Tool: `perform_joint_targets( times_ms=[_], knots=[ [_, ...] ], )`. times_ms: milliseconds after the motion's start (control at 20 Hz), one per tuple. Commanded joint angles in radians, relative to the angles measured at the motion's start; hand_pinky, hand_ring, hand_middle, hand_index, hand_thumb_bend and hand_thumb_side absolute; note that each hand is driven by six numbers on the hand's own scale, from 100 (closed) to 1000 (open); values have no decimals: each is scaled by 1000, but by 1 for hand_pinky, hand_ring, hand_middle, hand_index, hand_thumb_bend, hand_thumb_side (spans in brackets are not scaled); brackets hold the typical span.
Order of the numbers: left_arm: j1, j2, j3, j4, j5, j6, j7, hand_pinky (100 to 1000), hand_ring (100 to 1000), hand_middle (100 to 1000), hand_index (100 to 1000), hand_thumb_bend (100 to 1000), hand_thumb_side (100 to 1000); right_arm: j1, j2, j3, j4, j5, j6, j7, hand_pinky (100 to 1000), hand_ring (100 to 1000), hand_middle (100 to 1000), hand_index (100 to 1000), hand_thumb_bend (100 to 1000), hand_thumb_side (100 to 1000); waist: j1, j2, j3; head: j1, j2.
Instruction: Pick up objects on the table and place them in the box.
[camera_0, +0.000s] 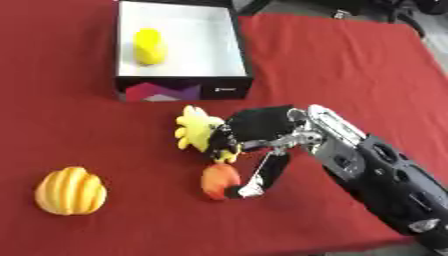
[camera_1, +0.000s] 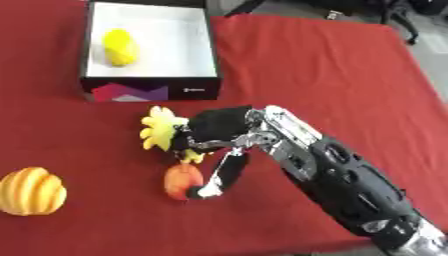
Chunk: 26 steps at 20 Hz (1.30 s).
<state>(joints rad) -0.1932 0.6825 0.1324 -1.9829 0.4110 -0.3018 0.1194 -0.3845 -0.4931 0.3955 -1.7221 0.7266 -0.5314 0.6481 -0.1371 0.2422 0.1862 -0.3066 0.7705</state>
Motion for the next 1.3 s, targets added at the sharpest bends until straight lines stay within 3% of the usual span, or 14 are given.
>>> perform_joint_targets(
  times_ms=[50, 300, 550, 650, 1300],
  knots=[
    [-3, 39, 9, -17, -7, -9, 2, 845, 859, 762, 806, 100, 615, 45, -7, 9, 70, 38, -214, 259, 611, 566, 591, 794, 426, 639, 19, -19, -3, 0, 0],
    [-1, 44, 10, -17, -8, -18, 5, 845, 859, 762, 807, 100, 615, 58, 15, 3, 91, 55, -195, 259, 605, 561, 587, 784, 444, 618, 19, -19, -7, 4, 0],
    [1, 44, 11, -17, -11, -20, 4, 845, 860, 762, 808, 100, 614, 59, 12, -1, 58, 49, -187, 223, 605, 566, 595, 762, 417, 507, 19, -18, -9, 5, 0],
    [3, 43, 11, -17, -13, -20, 4, 845, 860, 763, 808, 100, 614, 61, 10, -1, 46, 50, -178, 200, 596, 559, 592, 757, 416, 520, 20, -18, -9, 6, 0],
    [7, 43, 12, -17, -16, -25, 1, 844, 861, 763, 810, 100, 612, 62, 8, -4, 51, 77, -123, 74, 521, 499, 543, 711, 254, 463, 23, -21, -11, -4, 0]
  ],
)
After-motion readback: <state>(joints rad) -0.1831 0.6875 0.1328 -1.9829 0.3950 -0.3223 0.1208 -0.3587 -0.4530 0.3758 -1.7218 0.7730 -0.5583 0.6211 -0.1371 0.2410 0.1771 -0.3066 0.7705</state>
